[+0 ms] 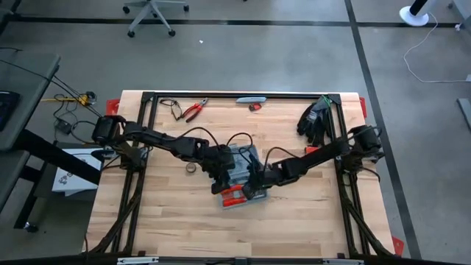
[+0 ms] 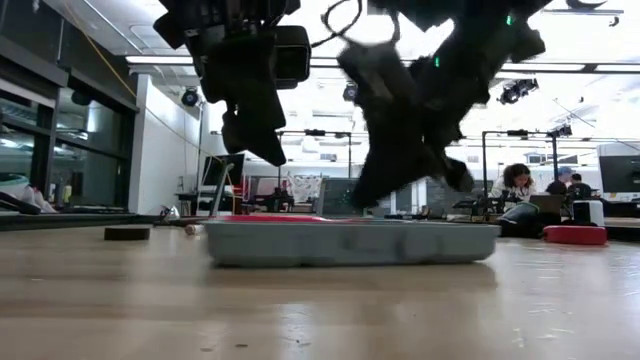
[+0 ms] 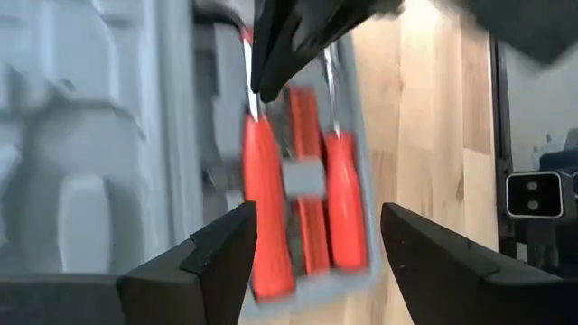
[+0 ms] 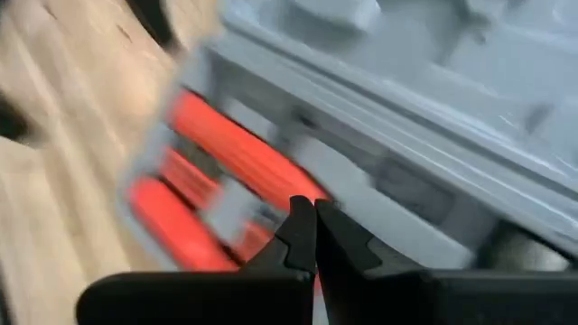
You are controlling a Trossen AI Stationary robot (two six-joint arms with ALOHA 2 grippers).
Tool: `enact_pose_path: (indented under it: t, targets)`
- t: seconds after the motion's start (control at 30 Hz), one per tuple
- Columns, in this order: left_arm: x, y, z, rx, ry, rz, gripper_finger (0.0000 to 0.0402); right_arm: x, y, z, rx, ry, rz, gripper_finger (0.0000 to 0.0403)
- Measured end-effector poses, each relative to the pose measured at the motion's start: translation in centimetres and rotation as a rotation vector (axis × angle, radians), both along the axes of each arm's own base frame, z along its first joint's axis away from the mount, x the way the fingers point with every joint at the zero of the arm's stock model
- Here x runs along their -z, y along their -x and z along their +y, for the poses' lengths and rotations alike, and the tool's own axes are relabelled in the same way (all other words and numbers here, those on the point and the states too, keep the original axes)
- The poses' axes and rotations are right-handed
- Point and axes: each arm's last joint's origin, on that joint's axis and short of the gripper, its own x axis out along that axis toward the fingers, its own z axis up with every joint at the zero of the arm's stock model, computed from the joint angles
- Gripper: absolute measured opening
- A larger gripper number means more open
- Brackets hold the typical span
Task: Prefit tool cases
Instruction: Put the orange hammer into the gray tool case
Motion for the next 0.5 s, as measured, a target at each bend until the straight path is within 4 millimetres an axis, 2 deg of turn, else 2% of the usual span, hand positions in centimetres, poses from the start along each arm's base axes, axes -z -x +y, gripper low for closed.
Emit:
enact_pose_path:
  t: [0.1,0.27,0.5]
  targets:
    - [0.1,0.1,0.0,0.022,-0.014,0.005,0.0227,-0.7,0.5,0.3,0.007,0.015,0.002,0.0000]
    - [0.4,0.6,0.1,0.059,-0.064,0.051,0.0227,-0.4,0.9,0.5,0.037,0.035,0.045,0.0000]
    - [1.2,1.3,0.3,0.088,-0.127,0.103,0.0227,0.4,2.1,-0.4,0.092,0.089,0.190,0.0000]
